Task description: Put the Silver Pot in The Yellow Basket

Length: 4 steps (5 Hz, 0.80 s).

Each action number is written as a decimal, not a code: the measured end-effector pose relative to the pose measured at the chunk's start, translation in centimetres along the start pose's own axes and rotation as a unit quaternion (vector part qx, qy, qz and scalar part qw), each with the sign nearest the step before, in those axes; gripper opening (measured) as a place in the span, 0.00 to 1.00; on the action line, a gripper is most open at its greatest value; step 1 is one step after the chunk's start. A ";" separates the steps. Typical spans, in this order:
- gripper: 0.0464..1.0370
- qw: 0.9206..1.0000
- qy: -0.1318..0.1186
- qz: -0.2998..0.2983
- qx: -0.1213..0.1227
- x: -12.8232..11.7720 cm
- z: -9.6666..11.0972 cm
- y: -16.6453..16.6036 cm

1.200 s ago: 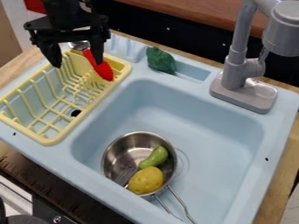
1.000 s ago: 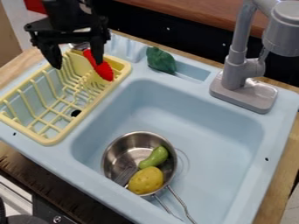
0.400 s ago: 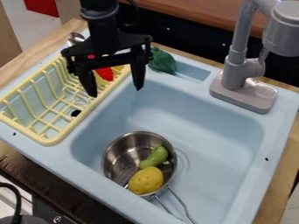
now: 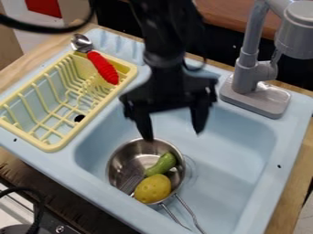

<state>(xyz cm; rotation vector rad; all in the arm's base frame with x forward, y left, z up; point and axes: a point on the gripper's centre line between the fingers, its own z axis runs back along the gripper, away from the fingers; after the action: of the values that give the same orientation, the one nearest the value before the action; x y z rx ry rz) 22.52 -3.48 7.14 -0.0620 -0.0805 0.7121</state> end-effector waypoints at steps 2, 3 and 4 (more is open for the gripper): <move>0.96 1.000 -0.018 -0.014 -0.020 -1.7 -2.8 -1.1; 0.96 0.999 -0.018 -0.026 -0.012 -2.2 -3.7 -1.4; 0.96 1.000 -0.014 -0.011 -0.020 -2.4 -4.4 -2.0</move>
<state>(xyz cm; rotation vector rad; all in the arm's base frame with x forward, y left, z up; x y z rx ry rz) 22.41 -6.69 2.76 -0.0900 -0.1222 0.6890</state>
